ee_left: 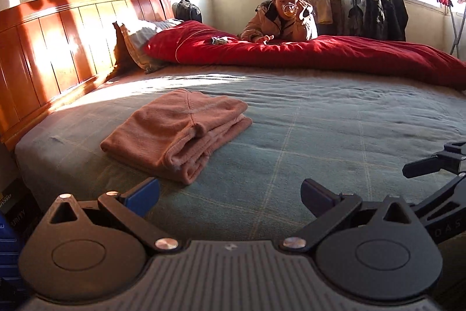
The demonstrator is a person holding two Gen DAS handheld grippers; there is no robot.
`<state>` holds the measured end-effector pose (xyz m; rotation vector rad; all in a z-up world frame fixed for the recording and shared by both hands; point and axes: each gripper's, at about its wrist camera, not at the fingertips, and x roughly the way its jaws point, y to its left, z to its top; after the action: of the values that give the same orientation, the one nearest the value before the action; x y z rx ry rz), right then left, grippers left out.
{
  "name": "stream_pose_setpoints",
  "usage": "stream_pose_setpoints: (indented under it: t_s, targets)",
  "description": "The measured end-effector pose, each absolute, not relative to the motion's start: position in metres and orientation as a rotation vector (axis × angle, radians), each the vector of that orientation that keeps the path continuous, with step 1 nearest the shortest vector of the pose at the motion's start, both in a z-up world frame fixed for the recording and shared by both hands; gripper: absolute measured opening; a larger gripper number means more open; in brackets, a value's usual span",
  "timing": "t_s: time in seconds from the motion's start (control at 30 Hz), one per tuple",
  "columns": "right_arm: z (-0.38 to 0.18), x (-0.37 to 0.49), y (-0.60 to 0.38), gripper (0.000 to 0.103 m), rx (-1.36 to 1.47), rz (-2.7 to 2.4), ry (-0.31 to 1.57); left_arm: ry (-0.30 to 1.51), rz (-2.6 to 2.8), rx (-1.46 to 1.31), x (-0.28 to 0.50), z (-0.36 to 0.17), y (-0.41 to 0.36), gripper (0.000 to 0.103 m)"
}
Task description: Fold clothes
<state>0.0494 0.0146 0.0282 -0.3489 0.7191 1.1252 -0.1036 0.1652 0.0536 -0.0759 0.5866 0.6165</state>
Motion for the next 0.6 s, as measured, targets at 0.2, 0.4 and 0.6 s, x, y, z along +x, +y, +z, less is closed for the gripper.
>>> stream_pose_setpoints:
  t_s: [0.2, 0.4, 0.6]
  targets:
    - [0.027, 0.032, 0.0, 0.103, -0.352, 1.119, 0.703, 0.619, 0.625, -0.074, -0.119, 0.055, 0.14, 0.102]
    - [0.029, 0.018, -0.014, 0.103, -0.368, 1.099, 0.684, 0.617, 0.605, -0.087, -0.129, 0.058, 0.126, 0.102]
    - [0.03, 0.005, -0.027, 0.103, -0.372, 1.102, 0.657, 0.609, 0.596, -0.209, -0.135, 0.052, 0.126, 0.102]
